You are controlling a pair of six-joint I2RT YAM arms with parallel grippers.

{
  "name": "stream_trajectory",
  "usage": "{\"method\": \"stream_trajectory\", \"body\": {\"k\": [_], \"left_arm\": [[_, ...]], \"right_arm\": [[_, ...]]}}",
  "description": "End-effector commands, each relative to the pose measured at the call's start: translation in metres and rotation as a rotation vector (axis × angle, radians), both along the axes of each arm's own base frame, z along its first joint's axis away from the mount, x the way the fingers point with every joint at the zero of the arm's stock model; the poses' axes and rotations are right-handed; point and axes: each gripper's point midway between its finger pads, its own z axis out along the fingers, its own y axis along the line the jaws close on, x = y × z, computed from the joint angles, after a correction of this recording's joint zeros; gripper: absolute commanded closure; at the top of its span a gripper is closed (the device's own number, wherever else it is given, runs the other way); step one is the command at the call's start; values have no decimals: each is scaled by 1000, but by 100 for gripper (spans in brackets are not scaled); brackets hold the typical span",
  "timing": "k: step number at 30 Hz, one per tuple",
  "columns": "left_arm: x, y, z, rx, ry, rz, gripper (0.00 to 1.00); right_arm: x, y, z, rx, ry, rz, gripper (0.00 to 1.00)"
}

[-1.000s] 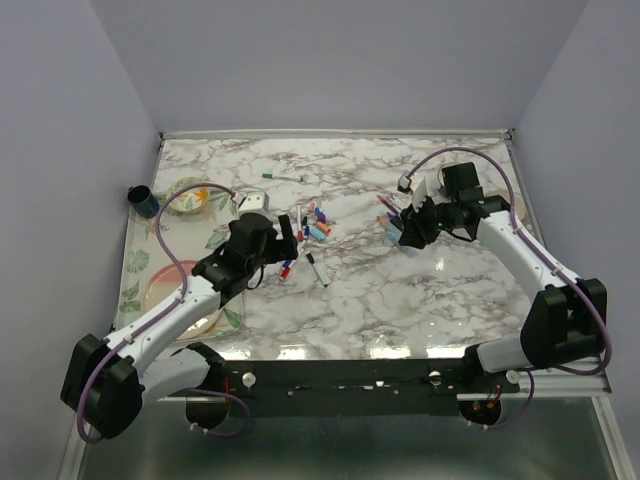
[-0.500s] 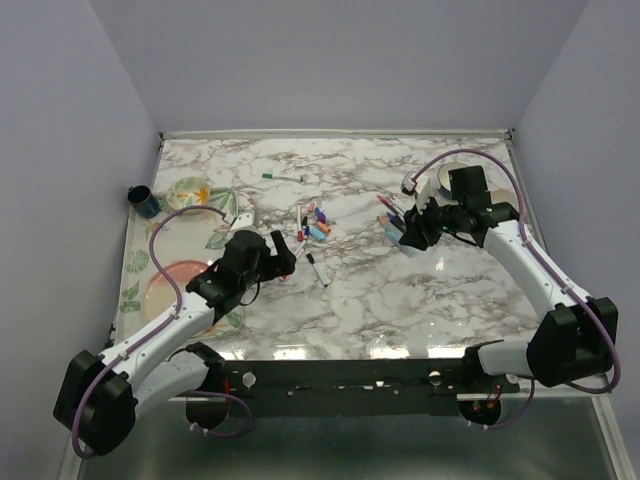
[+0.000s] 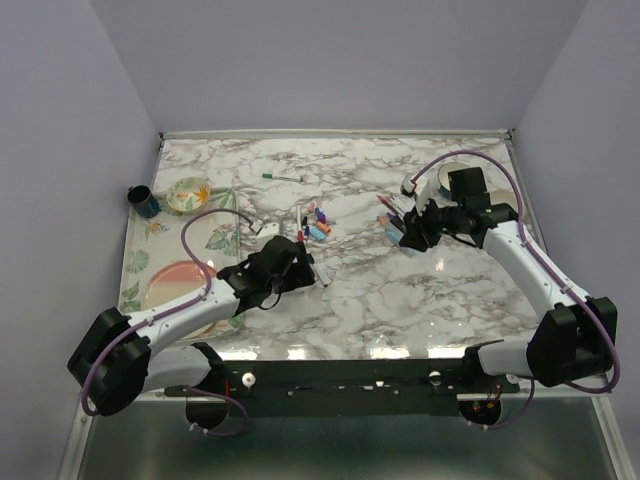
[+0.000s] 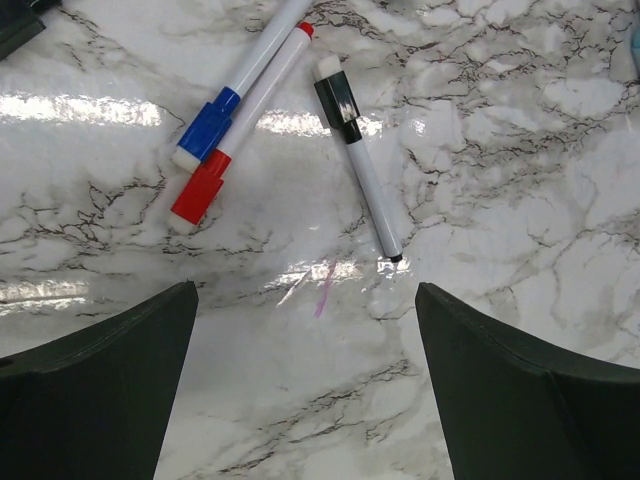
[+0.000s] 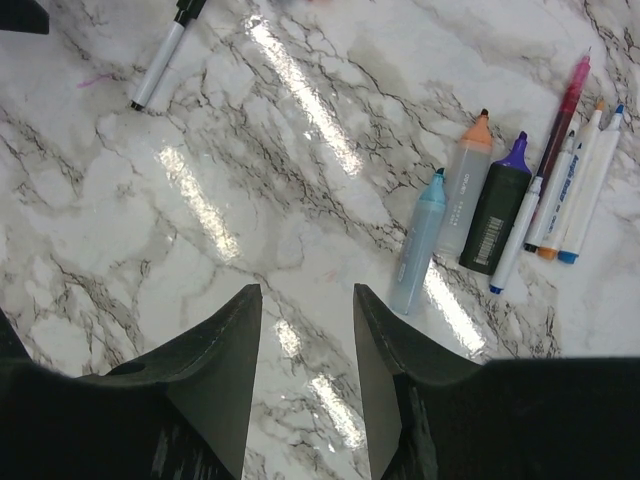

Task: Open the pen caps
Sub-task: Grab a pen on the table with the left arm

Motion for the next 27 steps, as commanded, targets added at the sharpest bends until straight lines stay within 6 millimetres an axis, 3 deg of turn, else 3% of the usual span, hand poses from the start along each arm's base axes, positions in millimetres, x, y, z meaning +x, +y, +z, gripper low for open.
{"method": "stream_trajectory", "body": {"k": [1, 27], "left_arm": [[5, -1, 2, 52, 8, 92, 1], [1, -37, -25, 136, 87, 92, 1]], "right_arm": [[0, 0, 2, 13, -23, 14, 51], [1, 0, -2, 8, -18, 17, 51]]}}
